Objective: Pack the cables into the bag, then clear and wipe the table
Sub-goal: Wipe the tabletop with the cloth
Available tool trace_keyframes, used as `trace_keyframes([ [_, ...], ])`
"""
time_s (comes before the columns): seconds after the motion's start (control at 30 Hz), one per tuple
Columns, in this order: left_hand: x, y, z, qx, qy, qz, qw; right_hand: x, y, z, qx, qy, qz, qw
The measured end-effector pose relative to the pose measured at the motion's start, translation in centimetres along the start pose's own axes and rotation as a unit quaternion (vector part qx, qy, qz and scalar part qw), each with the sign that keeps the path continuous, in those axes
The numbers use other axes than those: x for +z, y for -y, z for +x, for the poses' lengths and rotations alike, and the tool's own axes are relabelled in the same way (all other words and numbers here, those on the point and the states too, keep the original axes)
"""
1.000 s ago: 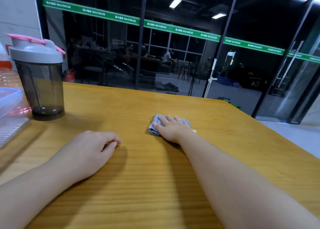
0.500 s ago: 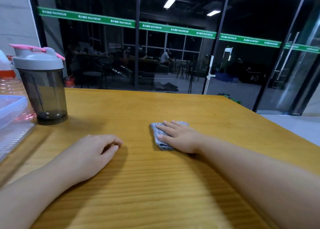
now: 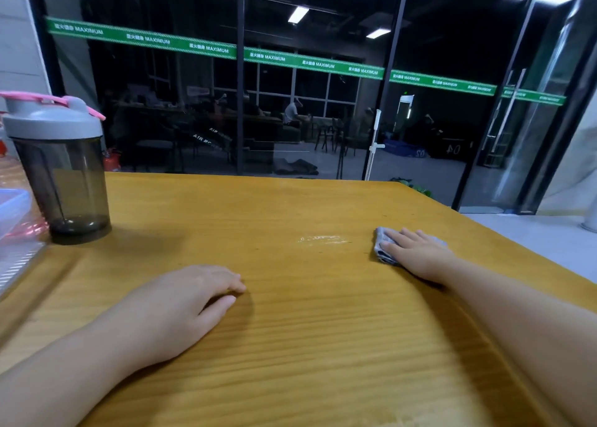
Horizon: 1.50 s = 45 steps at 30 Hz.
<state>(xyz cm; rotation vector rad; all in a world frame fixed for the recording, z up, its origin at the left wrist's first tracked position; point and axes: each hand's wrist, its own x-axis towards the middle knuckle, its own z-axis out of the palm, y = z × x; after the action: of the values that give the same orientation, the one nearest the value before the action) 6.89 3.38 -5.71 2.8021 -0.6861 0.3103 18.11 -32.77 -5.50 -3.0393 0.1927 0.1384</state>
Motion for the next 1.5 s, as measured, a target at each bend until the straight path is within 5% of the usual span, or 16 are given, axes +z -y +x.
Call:
trace_keyframes([
  [0.3,-0.3,-1.0,0.7,-0.029,-0.033,-0.015,0.999,0.3,5.9,0.9,0.178,-0.011,0.019,0.984],
  [0.63,-0.5,-1.2,0.7,-0.046,-0.039,-0.015,0.998,1.6,14.2,-0.7,-0.143,0.005,0.006,0.99],
  [0.9,-0.5,-1.3,-0.1,-0.028,-0.032,-0.002,0.999,1.7,13.5,-4.3,-0.25,0.018,0.032,0.968],
  [1.2,-0.8,-0.9,-0.6,-0.022,-0.018,-0.005,1.0,1.0,9.0,-6.4,-0.26,0.059,0.072,0.961],
  [1.3,-0.8,-0.7,-0.7,-0.018,-0.017,-0.005,1.0,0.3,6.6,-6.1,-0.22,0.094,0.152,0.959],
  [1.5,-1.0,-0.6,-0.7,-0.017,-0.01,-0.012,1.0,-0.7,1.7,-6.0,-0.107,0.08,0.108,0.985],
])
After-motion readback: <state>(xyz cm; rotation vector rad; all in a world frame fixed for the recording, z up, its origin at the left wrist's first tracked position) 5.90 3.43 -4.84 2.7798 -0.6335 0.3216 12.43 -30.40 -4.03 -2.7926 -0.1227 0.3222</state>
